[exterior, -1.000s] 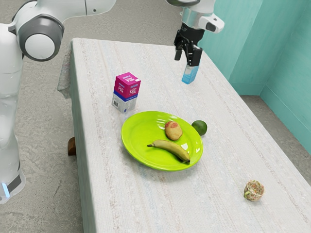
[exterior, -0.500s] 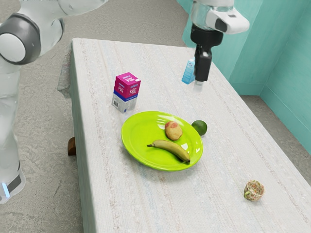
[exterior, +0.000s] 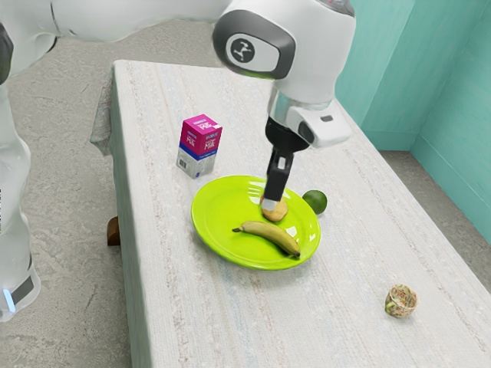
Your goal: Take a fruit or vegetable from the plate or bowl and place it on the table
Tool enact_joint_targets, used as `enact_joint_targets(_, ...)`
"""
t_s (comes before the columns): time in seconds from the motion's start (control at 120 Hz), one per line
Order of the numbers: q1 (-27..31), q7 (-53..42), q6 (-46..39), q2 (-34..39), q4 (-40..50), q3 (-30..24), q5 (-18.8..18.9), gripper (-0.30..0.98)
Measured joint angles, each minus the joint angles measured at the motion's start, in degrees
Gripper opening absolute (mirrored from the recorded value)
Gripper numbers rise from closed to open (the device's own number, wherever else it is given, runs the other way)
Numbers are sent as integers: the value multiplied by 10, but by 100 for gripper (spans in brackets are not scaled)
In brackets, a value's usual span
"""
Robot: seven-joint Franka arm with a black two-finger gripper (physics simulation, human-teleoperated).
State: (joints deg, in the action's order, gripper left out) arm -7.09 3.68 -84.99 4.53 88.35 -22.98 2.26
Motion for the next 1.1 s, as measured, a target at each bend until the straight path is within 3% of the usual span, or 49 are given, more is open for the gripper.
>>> enact_joint_targets(0.167,38,-34,-8,5,7,22,-21,69)
enact_joint_targets(0.467,16,-87,9,-18,-42,-9,-8,69)
enact_joint_targets(0.708,23,-130,16,-20,-28,-14,-12,69)
enact_joint_targets(0.883,15,-158,-7,-61,-3,-8,-11,69)
enact_joint_targets(1.008,-10,-181,-40,-80,15,40,-12,68)
enact_joint_targets(1.1,10,-201,-61,-86,18,77,-12,69)
